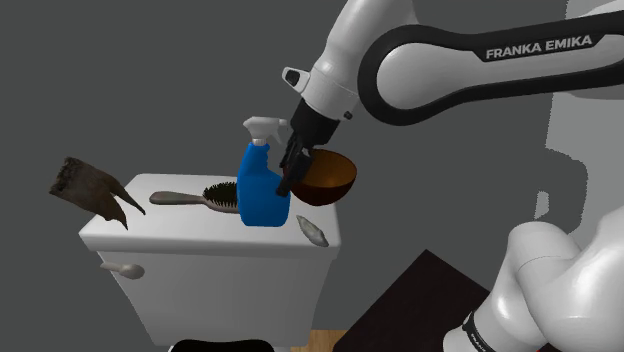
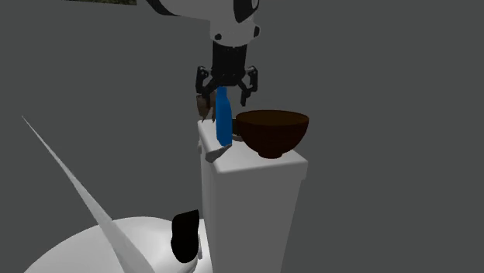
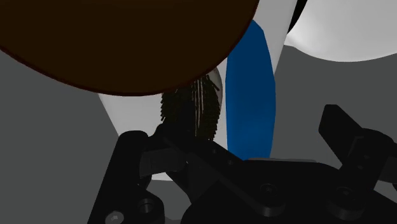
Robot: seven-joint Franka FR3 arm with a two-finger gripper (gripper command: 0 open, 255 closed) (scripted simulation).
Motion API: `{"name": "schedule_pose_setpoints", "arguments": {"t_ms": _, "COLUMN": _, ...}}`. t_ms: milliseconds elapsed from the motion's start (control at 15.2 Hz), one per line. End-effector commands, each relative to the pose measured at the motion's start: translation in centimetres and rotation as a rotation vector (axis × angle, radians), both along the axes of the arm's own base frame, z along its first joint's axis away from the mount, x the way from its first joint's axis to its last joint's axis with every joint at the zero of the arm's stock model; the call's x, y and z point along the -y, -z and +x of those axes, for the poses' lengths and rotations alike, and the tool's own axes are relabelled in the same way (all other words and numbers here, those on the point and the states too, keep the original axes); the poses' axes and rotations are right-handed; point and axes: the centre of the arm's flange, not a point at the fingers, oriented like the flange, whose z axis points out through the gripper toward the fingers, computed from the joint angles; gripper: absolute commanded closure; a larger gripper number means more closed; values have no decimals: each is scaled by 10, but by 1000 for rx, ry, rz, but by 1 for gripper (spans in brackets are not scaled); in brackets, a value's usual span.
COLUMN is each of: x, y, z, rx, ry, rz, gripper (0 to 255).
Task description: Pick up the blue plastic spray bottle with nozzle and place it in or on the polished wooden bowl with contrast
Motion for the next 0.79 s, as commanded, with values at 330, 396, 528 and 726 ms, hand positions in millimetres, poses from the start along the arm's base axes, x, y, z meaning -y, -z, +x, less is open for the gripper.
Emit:
{"name": "schedule_pose_setpoints", "arguments": {"t_ms": 330, "x": -8, "y": 22, "z": 7, "rx": 1, "ry": -1, "rz": 1, "gripper": 0}}
{"name": "schedule_pose_setpoints", "arguments": {"t_ms": 396, "x": -8, "y": 22, "z": 7, "rx": 1, "ry": -1, "rz": 1, "gripper": 0}}
{"name": "schedule_pose_setpoints", "arguments": {"t_ms": 528, "x": -8, "y": 22, "z": 7, "rx": 1, "ry": -1, "rz": 1, "gripper": 0}}
{"name": "schedule_pose_setpoints", "arguments": {"t_ms": 726, "x": -8, "y": 22, "z": 7, "rx": 1, "ry": -1, "rz": 1, "gripper": 255}}
